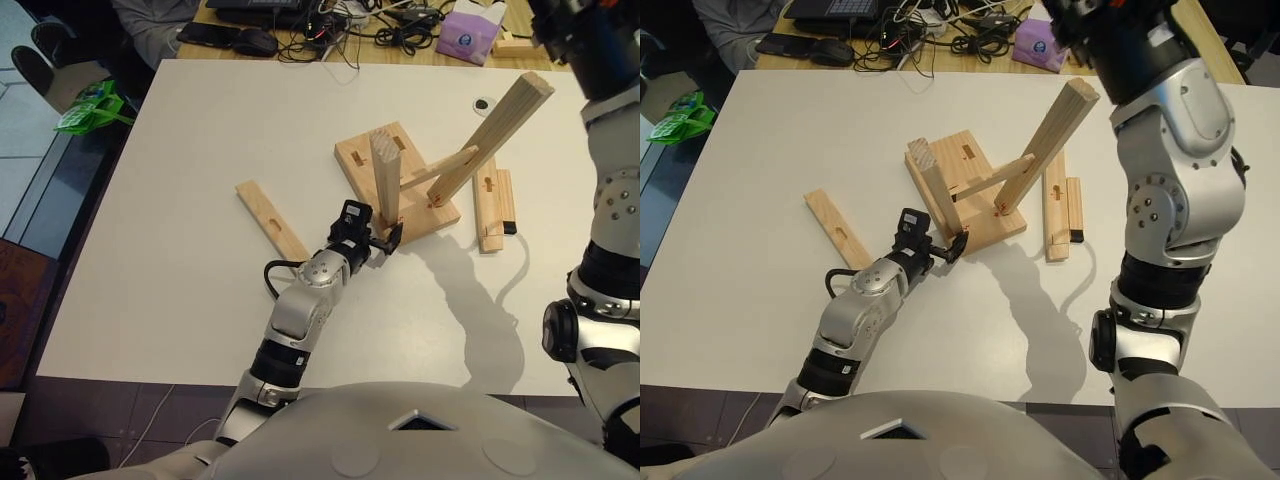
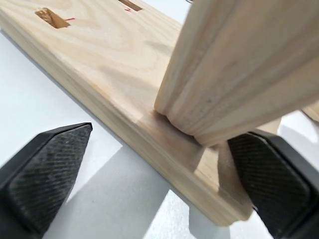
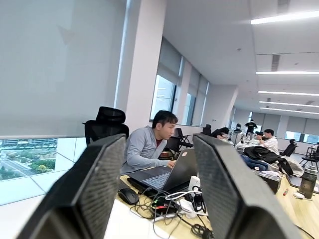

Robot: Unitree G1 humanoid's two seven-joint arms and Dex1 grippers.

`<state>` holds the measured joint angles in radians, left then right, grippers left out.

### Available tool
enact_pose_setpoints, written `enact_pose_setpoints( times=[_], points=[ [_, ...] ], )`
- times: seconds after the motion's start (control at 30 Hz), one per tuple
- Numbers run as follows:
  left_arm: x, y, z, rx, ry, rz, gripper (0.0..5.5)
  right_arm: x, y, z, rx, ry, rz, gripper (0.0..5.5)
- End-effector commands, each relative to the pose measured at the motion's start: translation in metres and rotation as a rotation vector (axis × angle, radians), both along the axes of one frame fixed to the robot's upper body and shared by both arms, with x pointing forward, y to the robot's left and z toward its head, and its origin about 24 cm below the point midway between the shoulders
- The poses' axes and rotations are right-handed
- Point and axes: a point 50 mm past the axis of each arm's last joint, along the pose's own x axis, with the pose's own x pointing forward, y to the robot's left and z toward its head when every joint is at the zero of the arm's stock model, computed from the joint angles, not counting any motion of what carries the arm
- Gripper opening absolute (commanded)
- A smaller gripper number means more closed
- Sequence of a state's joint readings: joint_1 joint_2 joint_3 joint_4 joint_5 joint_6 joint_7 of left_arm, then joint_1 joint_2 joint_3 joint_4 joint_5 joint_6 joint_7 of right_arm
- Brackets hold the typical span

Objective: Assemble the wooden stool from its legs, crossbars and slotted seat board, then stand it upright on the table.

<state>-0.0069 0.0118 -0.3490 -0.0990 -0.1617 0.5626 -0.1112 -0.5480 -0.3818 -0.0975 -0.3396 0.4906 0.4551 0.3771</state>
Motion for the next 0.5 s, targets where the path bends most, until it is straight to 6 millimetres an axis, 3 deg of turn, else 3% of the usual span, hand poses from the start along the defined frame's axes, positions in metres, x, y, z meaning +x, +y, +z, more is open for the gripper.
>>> enact_pose_setpoints(
  times=[0.03, 0.1, 0.17, 0.2, 0.27, 0.4, 0.5],
  points=[
    [-0.012, 0.017, -0.022, 0.112, 0.114, 0.006, 4.95, -0.011, 0.011, -0.063, -0.214, 0.267, 0.094, 1.86],
    [-0.013, 0.017, -0.022, 0.112, 0.121, 0.010, 4.95, -0.033, 0.014, -0.114, -0.388, 0.481, 0.207, 1.47],
    [-0.012, 0.014, -0.022, 0.105, 0.124, 0.016, 4.95, -0.055, 0.004, -0.168, -0.526, 0.763, 0.268, 1.12],
    [-0.012, 0.012, -0.021, 0.101, 0.124, 0.016, 4.95, -0.058, -0.004, -0.183, -0.580, 0.841, 0.254, 0.91],
    [-0.012, 0.012, -0.020, 0.099, 0.123, 0.018, 4.95, -0.051, -0.010, -0.185, -0.598, 0.870, 0.216, 0.63],
    [-0.010, 0.012, -0.019, 0.099, 0.119, 0.021, 4.95, -0.034, -0.002, -0.168, -0.514, 0.771, 0.185, 0.07],
    [-0.010, 0.011, -0.019, 0.096, 0.117, 0.020, 4.95, -0.026, 0.005, -0.151, -0.421, 0.668, 0.176, 0.01]
  ],
)
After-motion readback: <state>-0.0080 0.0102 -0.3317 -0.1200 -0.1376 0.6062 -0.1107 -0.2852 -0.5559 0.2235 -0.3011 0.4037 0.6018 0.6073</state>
